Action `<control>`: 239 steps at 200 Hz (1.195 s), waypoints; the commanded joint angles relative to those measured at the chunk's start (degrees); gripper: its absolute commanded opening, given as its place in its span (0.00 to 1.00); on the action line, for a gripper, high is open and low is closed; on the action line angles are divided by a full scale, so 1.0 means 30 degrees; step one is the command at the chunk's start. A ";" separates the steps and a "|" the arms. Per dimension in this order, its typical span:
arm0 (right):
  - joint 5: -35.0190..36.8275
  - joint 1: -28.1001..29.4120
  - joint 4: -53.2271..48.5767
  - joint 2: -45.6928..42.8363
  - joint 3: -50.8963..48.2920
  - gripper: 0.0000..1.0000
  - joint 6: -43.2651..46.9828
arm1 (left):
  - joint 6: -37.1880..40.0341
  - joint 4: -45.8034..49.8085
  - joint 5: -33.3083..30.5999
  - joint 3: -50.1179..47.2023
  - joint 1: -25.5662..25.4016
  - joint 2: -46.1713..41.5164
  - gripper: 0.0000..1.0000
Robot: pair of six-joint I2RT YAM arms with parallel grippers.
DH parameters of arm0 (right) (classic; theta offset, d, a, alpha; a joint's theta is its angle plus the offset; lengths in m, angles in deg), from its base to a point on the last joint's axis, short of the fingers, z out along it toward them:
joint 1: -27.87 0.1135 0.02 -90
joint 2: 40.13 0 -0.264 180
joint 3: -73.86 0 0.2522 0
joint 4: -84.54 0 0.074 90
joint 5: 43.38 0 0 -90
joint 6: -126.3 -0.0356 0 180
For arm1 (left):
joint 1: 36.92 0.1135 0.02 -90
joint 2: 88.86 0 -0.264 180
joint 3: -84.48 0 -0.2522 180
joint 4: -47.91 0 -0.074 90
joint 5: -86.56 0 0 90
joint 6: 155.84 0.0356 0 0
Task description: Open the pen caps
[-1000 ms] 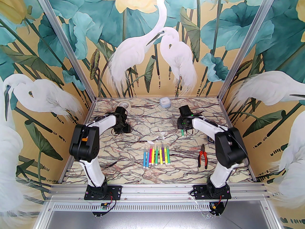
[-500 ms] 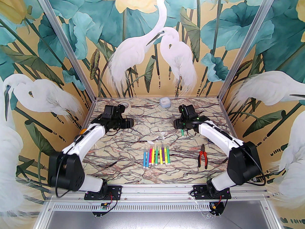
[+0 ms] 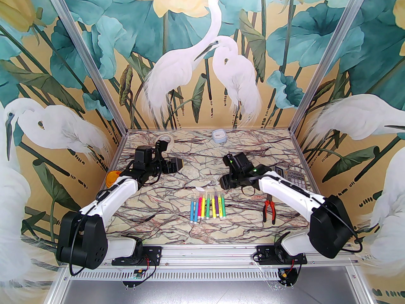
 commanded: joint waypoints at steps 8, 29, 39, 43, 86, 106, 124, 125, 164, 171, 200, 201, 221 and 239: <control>-0.0574 0.0437 -0.0495 0.0003 -0.0806 0.57 -0.1562 | -0.0394 -0.1523 0.0576 -0.0256 0.0052 -0.0825 0.90; -0.0737 0.0695 -0.0559 0.0163 -0.1327 0.56 -0.2044 | -0.0454 -0.1733 0.0452 -0.0349 0.0052 -0.1048 0.90; -0.0839 0.0735 -0.0643 0.0249 -0.1445 0.56 -0.2153 | -0.0462 -0.1788 0.0451 -0.0349 0.0052 -0.1107 0.90; -0.0905 0.0732 -0.0700 0.0334 -0.1495 0.56 -0.2156 | -0.0479 -0.1861 0.0452 -0.0349 0.0052 -0.1122 0.90; -0.1268 0.0824 -0.0956 0.1117 -0.1574 0.56 -0.2244 | -0.0619 -0.2122 0.0734 -0.0262 0.0052 -0.0961 0.90; -0.1421 0.0820 -0.0922 0.1774 -0.1429 0.55 -0.2187 | -0.0683 -0.2190 0.0698 -0.0349 0.0052 -0.0987 0.91; -0.1492 0.0878 -0.0885 0.2406 -0.1410 0.54 -0.2259 | -0.0605 -0.2097 0.0606 -0.0382 0.0052 -0.1016 0.91; -0.1482 0.0878 -0.0864 0.2435 -0.1410 0.54 -0.2252 | -0.0601 -0.2084 0.0602 -0.0381 0.0052 -0.1018 0.91; -0.1663 0.1214 -0.0809 0.3035 -0.1454 0.52 -0.2498 | -0.0246 -0.1610 0.0518 -0.0377 0.0054 -0.1202 0.92; -0.1723 0.1314 -0.0745 0.3078 -0.1487 0.52 -0.2586 | -0.0229 -0.1631 0.0510 -0.0408 0.0052 -0.1223 0.92; -0.1787 0.1720 -0.0703 0.3255 -0.1539 0.50 -0.3072 | -0.0139 -0.1617 0.0394 -0.0438 0.0051 -0.1343 0.92; -0.1790 0.1739 -0.0715 0.3270 -0.1533 0.50 -0.3097 | -0.0134 -0.1624 0.0394 -0.0438 0.0052 -0.1342 0.92; -0.1416 0.1955 -0.0838 0.3399 -0.1513 0.48 -0.3566 | -0.0129 -0.1573 0.0397 -0.0408 0.0052 -0.1313 0.93; -0.1029 0.2079 -0.1044 0.3432 -0.1551 0.45 -0.3912 | -0.0099 -0.1551 0.0394 -0.0408 0.0052 -0.1313 0.93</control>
